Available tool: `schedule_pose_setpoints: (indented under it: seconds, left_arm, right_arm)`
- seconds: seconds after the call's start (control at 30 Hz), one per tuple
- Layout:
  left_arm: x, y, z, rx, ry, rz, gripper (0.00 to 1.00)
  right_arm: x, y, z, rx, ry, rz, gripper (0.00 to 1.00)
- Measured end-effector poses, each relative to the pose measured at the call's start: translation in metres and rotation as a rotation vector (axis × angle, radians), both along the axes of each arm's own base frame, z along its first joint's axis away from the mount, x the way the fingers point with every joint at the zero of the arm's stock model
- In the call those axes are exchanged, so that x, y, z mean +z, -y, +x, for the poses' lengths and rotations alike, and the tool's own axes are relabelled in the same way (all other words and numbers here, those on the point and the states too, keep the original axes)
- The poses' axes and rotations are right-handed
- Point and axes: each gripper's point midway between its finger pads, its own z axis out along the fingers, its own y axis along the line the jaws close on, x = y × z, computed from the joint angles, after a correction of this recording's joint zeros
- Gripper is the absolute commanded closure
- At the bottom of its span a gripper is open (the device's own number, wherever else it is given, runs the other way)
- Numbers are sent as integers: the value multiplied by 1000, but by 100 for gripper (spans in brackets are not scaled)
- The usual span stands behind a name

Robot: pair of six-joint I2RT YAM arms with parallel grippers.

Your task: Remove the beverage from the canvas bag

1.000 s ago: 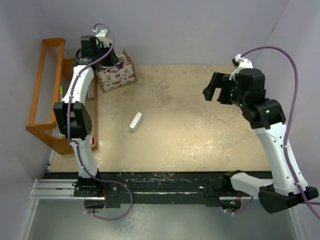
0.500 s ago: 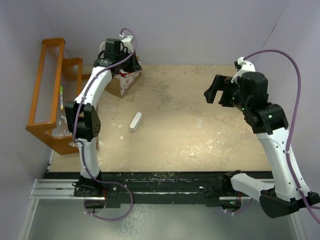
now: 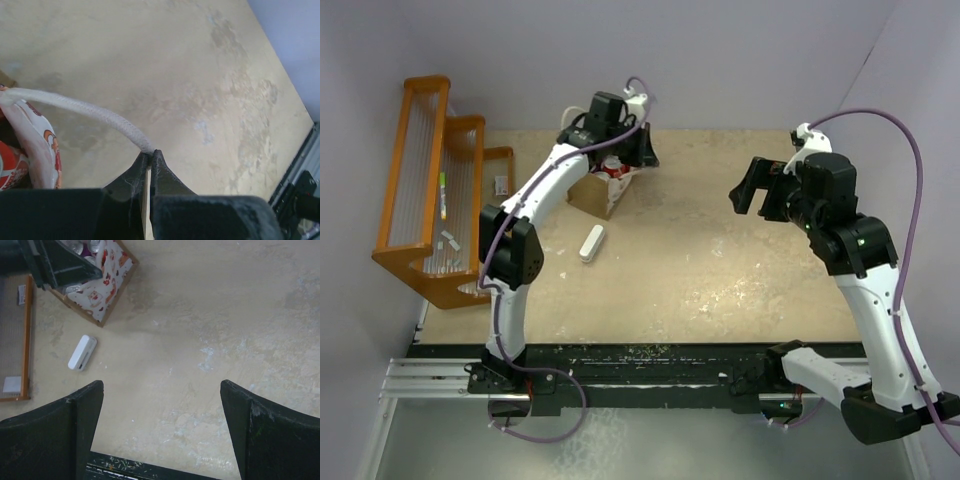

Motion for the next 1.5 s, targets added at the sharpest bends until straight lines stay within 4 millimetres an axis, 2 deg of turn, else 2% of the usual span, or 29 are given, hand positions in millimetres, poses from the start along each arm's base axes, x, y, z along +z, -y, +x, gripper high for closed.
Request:
schedule_pose_setpoints:
  seconds: [0.13,0.27,0.43,0.53,0.57,0.6,0.7,0.8,0.87,0.9,1.03,1.1,1.2,1.33,1.5]
  left_arm:
    - [-15,42,-46,-101,-55,9,100]
    - [-20,69,-98,-184,-101,18,100]
    - [-9,86,-157,-255,-124,1,100]
    - [0,90,-184,-283,-133,-16,100]
    - [4,91,-192,-296,-131,-24,96]
    - [6,93,-198,-305,-129,-29,87]
    - [15,97,-216,-337,-125,-43,51]
    - [22,100,-227,-377,-117,-53,24]
    - [24,99,-230,-393,-107,-42,4]
    - [25,98,-230,-399,-98,-34,0]
    - [29,86,-214,-375,-74,-28,1]
    - [33,73,-197,-337,-65,-36,1]
    - [42,43,-162,-243,-44,-53,1]
    - [62,13,-127,-141,7,-72,1]
    - [89,3,-105,-43,73,-80,1]
  right_arm:
    - [-1,1,-3,-8,1,6,0]
    - [1,6,-3,-42,8,9,0]
    - [1,16,-2,-115,16,11,0]
    - [2,22,-1,-161,24,17,0]
    - [3,24,0,-176,30,23,0]
    - [4,26,1,-192,37,28,0]
    - [2,29,1,-228,42,47,0]
    - [-1,27,3,-242,28,72,0]
    - [-3,24,6,-246,15,93,0]
    - [-5,21,7,-246,8,111,0]
    - [-15,13,9,-247,-28,163,0]
    - [-23,9,10,-247,-44,186,0]
    - [-31,6,10,-245,-66,207,0]
    - [-31,-2,13,-222,-75,235,1]
    - [-38,-23,30,-164,-135,275,3]
